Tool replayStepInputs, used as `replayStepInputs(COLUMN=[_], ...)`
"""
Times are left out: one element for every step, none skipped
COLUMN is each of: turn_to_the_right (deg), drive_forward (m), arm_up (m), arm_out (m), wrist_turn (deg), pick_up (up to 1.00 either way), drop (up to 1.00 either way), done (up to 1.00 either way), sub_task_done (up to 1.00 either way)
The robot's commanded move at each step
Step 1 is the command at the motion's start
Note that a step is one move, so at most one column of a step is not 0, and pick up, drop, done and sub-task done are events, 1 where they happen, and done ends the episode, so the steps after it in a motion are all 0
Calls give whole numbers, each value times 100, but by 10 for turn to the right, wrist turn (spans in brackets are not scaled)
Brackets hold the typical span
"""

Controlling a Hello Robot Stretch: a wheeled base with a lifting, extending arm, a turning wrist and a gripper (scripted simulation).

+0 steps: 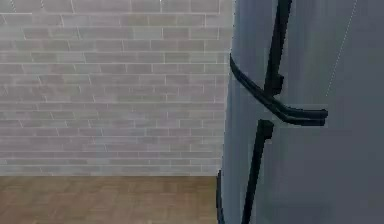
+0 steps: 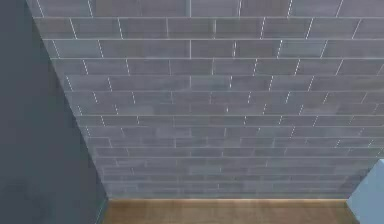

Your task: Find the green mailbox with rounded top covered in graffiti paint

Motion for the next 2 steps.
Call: replayStepInputs(turn_to_the_right=[-450,-420], drive_forward=[0,0], arm_up=[0,0], arm_out=[0,0], wrist_turn=[0,0], pick_up=[0,0], drop=[0,0], done=[0,0], sub_task_done=[0,0])
